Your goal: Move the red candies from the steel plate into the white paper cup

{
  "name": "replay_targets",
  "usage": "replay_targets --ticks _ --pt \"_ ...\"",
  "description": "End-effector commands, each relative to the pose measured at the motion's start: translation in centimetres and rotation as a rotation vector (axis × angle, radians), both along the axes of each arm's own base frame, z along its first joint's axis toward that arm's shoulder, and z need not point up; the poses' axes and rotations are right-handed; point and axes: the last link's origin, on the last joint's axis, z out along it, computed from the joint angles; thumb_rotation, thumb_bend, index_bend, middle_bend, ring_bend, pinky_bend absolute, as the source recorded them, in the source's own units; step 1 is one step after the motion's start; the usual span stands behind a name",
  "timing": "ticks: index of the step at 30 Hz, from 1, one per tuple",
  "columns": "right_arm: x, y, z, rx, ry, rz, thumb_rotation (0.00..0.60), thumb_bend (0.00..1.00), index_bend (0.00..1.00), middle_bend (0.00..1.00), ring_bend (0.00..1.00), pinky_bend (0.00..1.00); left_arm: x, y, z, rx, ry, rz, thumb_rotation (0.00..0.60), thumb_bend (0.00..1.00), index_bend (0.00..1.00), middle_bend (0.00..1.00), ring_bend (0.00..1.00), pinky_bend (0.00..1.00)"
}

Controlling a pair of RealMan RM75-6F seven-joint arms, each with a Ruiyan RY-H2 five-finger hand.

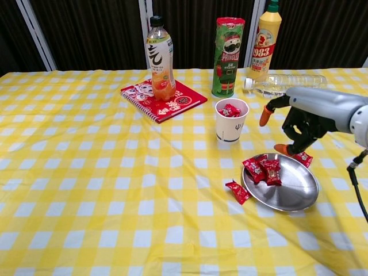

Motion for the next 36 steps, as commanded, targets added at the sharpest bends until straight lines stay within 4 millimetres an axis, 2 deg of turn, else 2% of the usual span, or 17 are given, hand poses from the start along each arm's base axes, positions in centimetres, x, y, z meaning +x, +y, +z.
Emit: replay_targets --ticks 1,15,25,27,31,36 --pt "-1.0 0.8 -0.7 0.018 -0.004 -0.024 0.6 0.41 0.34 0.82 0.85 0.97 0.0 -0.1 0.0 0.001 0.005 -0.007 0.6 0.02 0.0 0.0 0.0 0.0" --pt "-2.5 0.9 -3.8 0.055 -0.046 -0.063 0.6 0.41 0.37 0.82 0.85 0.97 -0.1 0.0 -0.1 0.004 0.014 -0.007 0.6 0.02 0.0 0.0 0.0 0.0" --pt "-3.8 0.2 -5.0 0.063 -0.035 -0.101 0.6 0.41 0.37 0.82 0.85 0.97 0.0 0.1 -0.2 -0.002 0.01 -0.004 0.6 0.02 0.0 0.0 0.0 0.0" --pt "-4.1 0.1 -5.0 0.061 -0.035 -0.109 0.6 0.41 0.42 0.82 0.85 0.97 0.0 0.1 -0.2 -0.001 0.009 -0.003 0.6 0.02 0.0 0.0 0.0 0.0" --pt "-4.5 0.1 -5.2 0.06 -0.046 -0.119 0.6 0.41 0.58 0.82 0.85 0.97 0.1 0.2 -0.2 -0.002 0.01 -0.001 0.6 0.02 0.0 0.0 0.0 0.0" --pt "-4.9 0.4 -5.7 0.073 -0.059 -0.126 0.6 0.46 0.63 0.82 0.85 0.97 0.1 0.2 -0.2 -0.001 0.012 0.0 0.6 0.02 0.0 0.0 0.0 0.0"
